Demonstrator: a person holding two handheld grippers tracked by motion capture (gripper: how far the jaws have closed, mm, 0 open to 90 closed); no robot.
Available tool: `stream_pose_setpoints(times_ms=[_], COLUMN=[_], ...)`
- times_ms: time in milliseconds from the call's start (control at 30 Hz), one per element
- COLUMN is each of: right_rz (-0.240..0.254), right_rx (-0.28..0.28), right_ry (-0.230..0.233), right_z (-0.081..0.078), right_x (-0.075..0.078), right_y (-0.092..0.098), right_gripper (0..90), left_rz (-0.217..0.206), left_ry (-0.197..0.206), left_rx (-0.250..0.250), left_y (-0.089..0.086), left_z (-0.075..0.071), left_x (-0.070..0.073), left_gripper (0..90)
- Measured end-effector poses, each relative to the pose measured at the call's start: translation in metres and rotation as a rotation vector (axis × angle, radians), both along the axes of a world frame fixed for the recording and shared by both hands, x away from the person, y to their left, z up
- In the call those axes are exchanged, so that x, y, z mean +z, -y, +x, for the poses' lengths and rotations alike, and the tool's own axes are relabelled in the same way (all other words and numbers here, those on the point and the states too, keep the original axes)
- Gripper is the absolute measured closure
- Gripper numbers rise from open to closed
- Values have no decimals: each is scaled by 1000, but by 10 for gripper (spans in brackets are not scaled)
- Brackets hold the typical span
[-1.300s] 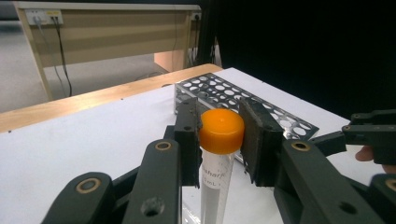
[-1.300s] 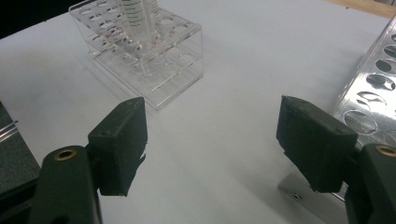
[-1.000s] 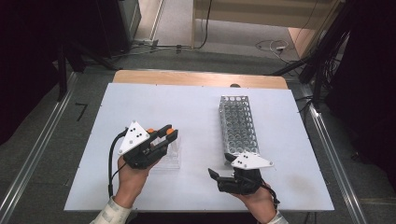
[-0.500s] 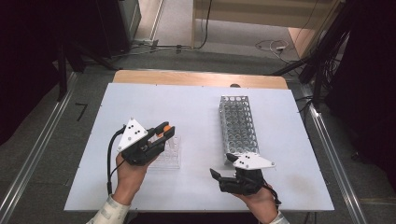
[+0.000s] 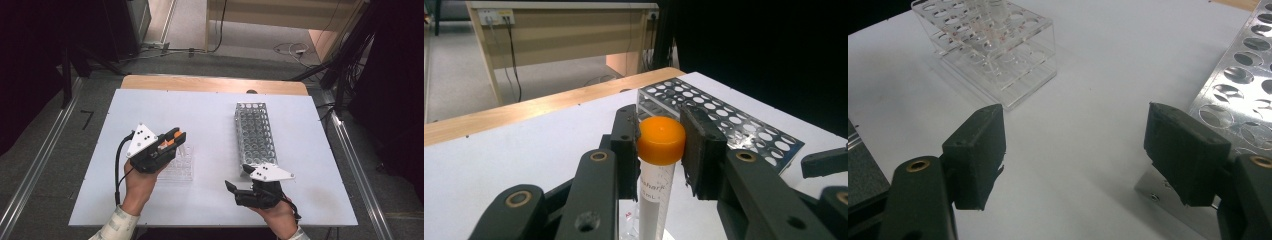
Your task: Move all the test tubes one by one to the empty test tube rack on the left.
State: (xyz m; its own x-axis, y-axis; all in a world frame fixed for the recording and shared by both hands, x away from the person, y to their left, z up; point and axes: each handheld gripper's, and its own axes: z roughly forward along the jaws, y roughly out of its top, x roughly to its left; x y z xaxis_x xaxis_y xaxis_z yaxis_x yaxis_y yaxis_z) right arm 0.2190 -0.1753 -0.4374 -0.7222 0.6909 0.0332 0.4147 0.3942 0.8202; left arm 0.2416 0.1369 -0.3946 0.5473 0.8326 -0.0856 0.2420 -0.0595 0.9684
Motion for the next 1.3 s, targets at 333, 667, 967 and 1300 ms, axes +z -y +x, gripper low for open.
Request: stream_pose_setpoints(times_ms=[333,667,967,1300], right_rz=[0,-1,-2,-5], right_rx=[-1,-1,-2,0], right_ry=[3,3,3,3], right_z=[0,0,0,0], right_x=[0,0,-1,-1], right_y=[0,0,0,-1], right_gripper=[232,231,232,232], left_rz=[14,21,36,66], left_ry=[-5,2,7,5], left_rx=[22,35,47,52], left_y=[-3,-3,-4,-1], left_z=[8,13,16,18], left_x=[-3,-3,-4,-11], left_gripper=[696,696,696,695])
